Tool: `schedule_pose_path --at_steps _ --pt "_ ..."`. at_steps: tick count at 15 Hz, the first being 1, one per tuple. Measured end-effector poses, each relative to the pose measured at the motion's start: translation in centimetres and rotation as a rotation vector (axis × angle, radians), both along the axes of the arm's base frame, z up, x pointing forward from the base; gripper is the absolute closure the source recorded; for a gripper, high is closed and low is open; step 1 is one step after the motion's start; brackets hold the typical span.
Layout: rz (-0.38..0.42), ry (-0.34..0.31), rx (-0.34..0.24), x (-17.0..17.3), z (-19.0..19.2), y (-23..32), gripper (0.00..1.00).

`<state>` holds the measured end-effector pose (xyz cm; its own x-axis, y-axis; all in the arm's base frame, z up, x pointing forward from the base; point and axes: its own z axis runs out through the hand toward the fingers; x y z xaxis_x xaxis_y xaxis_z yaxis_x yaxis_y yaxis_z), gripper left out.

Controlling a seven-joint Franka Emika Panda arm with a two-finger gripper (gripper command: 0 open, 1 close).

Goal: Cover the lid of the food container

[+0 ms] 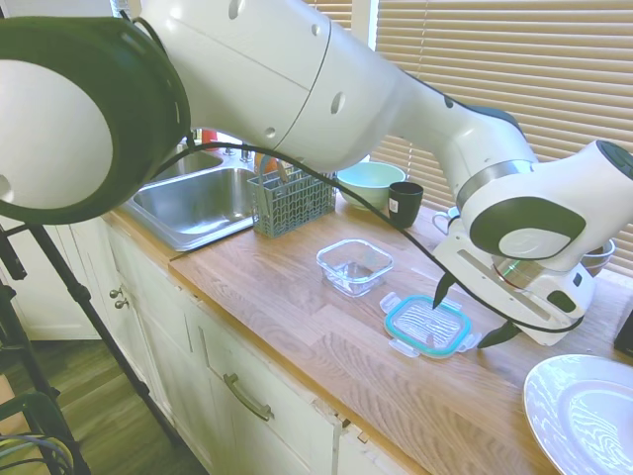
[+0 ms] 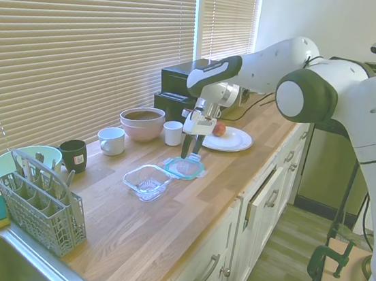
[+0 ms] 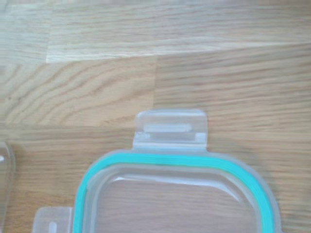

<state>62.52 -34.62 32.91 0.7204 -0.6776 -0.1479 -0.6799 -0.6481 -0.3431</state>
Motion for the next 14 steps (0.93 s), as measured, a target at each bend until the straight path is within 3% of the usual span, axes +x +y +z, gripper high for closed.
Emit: schedule_pose_path --at_steps 14 --pt "-0.004 0.052 -0.009 0.96 -0.46 1.14 0.0"
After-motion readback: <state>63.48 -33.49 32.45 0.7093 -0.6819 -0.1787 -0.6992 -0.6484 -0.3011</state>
